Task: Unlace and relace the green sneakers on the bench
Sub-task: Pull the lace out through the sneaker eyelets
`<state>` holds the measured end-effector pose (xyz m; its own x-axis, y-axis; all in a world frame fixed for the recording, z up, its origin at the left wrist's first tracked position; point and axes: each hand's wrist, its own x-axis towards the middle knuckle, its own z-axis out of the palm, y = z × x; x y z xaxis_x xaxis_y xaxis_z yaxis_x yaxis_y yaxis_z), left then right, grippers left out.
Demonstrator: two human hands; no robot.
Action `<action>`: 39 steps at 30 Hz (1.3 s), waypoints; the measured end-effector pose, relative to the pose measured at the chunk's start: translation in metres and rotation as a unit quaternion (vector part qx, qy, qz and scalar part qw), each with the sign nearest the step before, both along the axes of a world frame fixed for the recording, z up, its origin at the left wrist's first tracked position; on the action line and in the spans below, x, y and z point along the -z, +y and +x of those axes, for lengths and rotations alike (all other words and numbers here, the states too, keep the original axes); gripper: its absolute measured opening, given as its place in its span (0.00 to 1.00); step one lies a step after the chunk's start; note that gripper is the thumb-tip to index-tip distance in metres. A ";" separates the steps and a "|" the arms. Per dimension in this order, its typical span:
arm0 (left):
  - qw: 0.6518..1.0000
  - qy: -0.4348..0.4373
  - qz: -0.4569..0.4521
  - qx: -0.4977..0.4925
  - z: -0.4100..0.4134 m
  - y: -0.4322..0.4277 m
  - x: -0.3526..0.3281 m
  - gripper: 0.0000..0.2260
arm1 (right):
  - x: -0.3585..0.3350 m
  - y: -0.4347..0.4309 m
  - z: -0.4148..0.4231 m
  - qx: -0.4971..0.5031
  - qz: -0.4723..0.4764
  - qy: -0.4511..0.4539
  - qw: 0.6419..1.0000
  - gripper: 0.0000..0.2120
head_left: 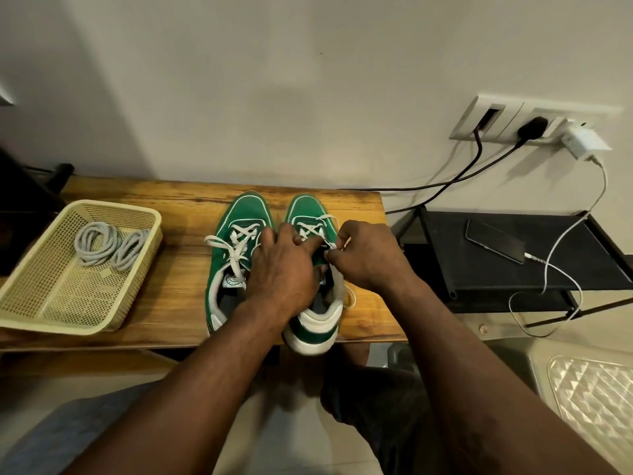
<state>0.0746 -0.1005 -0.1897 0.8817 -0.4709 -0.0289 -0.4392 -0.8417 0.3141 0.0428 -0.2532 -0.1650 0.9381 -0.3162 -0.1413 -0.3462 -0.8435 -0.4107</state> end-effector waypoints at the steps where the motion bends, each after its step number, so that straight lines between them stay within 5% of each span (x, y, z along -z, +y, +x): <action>1: 1.000 -0.002 0.000 -0.001 0.001 0.000 0.000 0.18 | 0.000 0.000 0.000 0.001 0.010 0.001 1.000 0.09; 5: 0.998 -0.030 -0.044 -0.019 0.008 -0.001 -0.002 0.08 | 0.001 -0.001 0.000 0.044 0.075 0.014 0.996 0.16; 7: 0.979 0.011 -0.176 -0.102 0.013 -0.001 -0.005 0.06 | 0.000 -0.006 0.000 0.079 0.097 0.027 0.992 0.15; 9: 0.896 0.168 -0.351 -0.213 0.021 0.002 -0.012 0.09 | -0.001 -0.012 -0.001 0.100 0.119 0.042 0.987 0.12; 11: 0.823 0.279 -0.423 -0.255 0.026 0.007 -0.021 0.07 | -0.002 -0.013 -0.003 0.101 0.138 0.045 0.984 0.11; 14: 0.897 0.266 -0.320 -0.150 0.026 0.010 -0.024 0.08 | -0.004 -0.008 -0.005 0.089 0.154 0.042 0.983 0.11; 18: 0.986 0.102 -0.116 -0.057 0.018 0.006 -0.025 0.08 | -0.004 -0.004 -0.002 0.088 0.161 0.041 0.982 0.11; 20: 0.967 0.130 -0.207 -0.068 0.017 0.004 -0.033 0.09 | -0.004 -0.003 -0.001 0.097 0.164 0.048 0.981 0.10; 23: 0.827 0.263 -0.472 -0.152 0.022 0.011 -0.048 0.10 | -0.004 -0.004 -0.001 0.111 0.162 0.060 0.979 0.11; 24: 0.826 0.269 -0.473 -0.145 0.025 0.015 -0.050 0.10 | -0.004 -0.005 0.000 0.115 0.162 0.062 0.978 0.12; 28: 0.969 0.196 -0.147 -0.026 0.024 0.025 -0.048 0.10 | -0.003 -0.004 0.001 0.111 0.177 0.058 0.976 0.15; 30: 0.992 0.114 -0.053 -0.007 0.019 0.020 -0.047 0.08 | -0.003 -0.002 0.001 0.103 0.174 0.058 0.978 0.15; 31: 0.992 0.094 -0.087 -0.013 0.018 0.017 -0.046 0.08 | -0.003 -0.001 0.001 0.101 0.172 0.058 0.978 0.14; 33: 0.943 0.139 -0.299 -0.054 0.018 0.015 -0.049 0.09 | -0.003 -0.001 0.002 0.104 0.175 0.062 0.977 0.15; 36: 0.725 0.272 -0.628 -0.081 0.025 0.021 -0.062 0.13 | -0.002 -0.002 0.002 0.113 0.187 0.068 0.973 0.14; 37: 0.700 0.293 -0.646 -0.081 0.026 0.024 -0.063 0.13 | -0.002 -0.002 0.002 0.110 0.184 0.068 0.974 0.14; 38: 0.736 0.279 -0.611 -0.087 0.028 0.027 -0.062 0.13 | -0.002 -0.002 0.002 0.107 0.179 0.068 0.976 0.15; 39: 0.822 0.231 -0.514 -0.085 0.029 0.029 -0.059 0.12 | -0.002 -0.001 0.003 0.105 0.176 0.067 0.976 0.15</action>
<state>0.1038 -0.0715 -0.1312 0.9440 -0.3271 -0.0430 0.0231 -0.0643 0.9977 0.0456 -0.2542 -0.1633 0.8236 -0.4083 -0.3936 -0.5667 -0.5632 -0.6014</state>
